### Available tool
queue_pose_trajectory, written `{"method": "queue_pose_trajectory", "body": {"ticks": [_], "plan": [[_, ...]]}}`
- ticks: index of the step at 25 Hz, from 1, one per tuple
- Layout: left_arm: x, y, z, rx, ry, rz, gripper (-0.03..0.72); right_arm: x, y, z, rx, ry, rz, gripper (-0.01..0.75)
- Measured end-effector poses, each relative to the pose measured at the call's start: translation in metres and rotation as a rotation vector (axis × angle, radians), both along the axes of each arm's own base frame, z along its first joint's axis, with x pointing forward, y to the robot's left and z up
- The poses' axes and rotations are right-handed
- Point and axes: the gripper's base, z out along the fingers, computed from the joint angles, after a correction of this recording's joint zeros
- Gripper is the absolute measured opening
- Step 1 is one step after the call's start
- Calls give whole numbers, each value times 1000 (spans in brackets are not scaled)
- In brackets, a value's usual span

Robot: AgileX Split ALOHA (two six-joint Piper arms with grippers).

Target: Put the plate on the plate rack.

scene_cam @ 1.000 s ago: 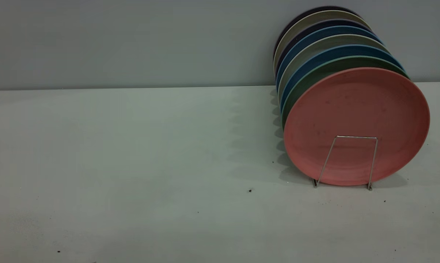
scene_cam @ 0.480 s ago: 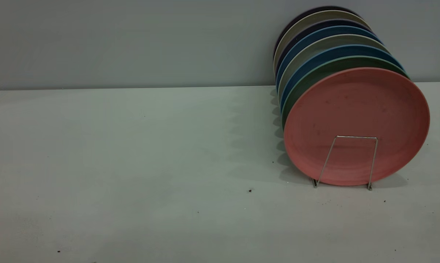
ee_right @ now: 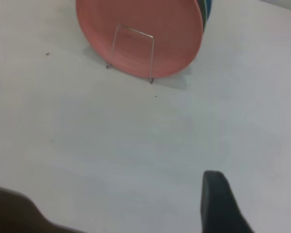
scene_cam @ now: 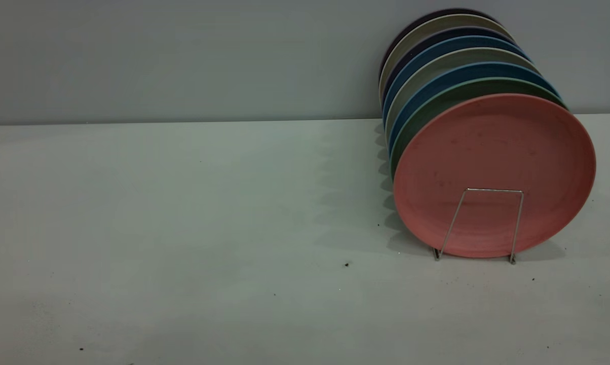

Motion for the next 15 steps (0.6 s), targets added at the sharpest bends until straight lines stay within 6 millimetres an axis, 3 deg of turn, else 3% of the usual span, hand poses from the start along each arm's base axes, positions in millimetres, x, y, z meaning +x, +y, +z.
{"method": "queue_pose_trajectory", "body": {"ticks": [15], "plan": [[0, 0, 0, 1, 0, 1, 334, 0, 1, 0, 6, 0, 3, 385]]}}
